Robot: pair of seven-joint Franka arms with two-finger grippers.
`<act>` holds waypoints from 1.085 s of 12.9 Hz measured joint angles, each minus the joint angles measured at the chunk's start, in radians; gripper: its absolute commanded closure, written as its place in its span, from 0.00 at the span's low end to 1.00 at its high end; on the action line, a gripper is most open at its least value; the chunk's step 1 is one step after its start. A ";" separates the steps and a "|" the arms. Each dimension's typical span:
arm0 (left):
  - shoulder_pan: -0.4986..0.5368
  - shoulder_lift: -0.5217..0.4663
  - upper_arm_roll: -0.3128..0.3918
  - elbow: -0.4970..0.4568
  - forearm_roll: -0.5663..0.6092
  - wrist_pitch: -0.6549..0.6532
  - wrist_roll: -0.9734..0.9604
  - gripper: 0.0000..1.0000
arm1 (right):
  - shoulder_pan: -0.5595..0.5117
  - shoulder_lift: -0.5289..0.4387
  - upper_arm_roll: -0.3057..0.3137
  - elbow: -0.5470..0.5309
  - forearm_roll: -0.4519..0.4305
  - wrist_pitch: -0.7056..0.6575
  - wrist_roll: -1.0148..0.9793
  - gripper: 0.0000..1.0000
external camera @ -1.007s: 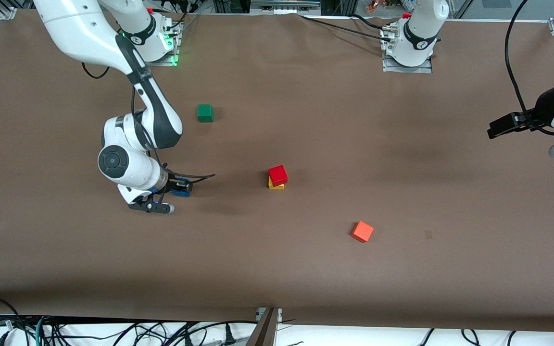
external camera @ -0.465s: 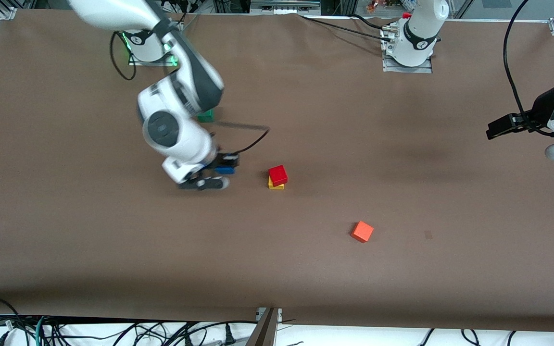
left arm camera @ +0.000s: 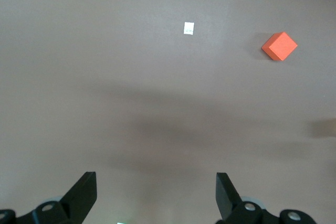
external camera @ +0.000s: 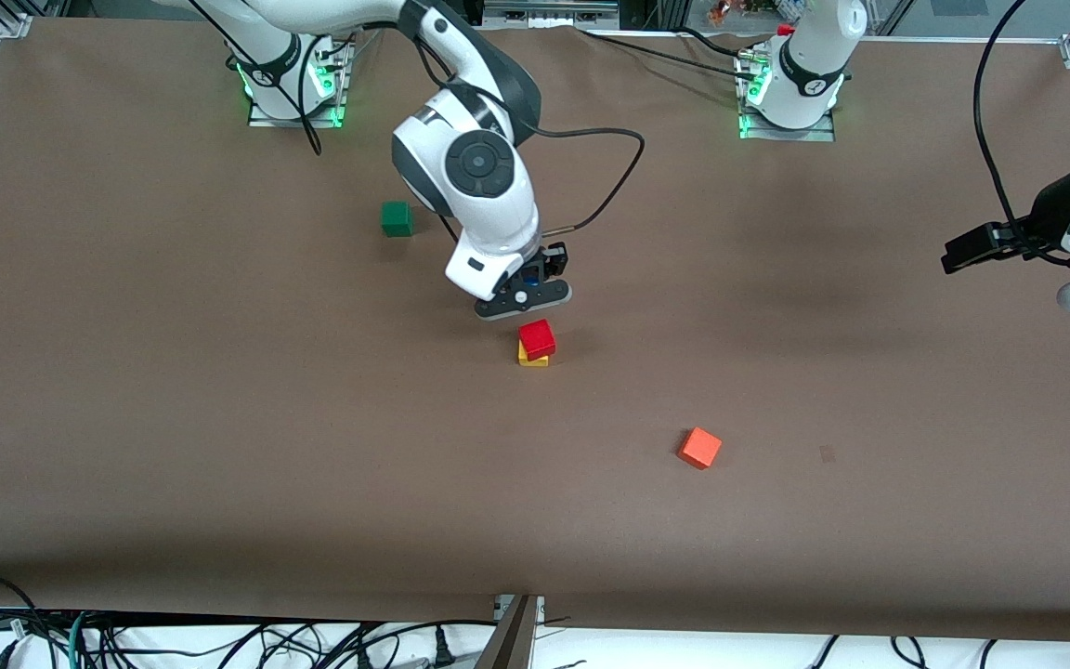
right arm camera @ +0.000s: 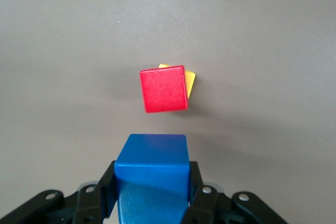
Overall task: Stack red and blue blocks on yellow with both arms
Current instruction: 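Carry the blue cube with the right gripper over the red cube, then lower the blue cube onto the red cube with the right gripper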
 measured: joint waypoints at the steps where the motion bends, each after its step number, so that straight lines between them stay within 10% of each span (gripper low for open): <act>1: 0.000 0.002 0.000 0.001 0.000 0.001 0.000 0.00 | 0.005 0.025 0.000 0.012 -0.031 0.003 -0.001 0.64; 14: 0.000 0.004 0.000 0.005 0.000 0.003 0.000 0.00 | 0.026 0.143 -0.007 0.132 -0.068 0.031 -0.001 0.63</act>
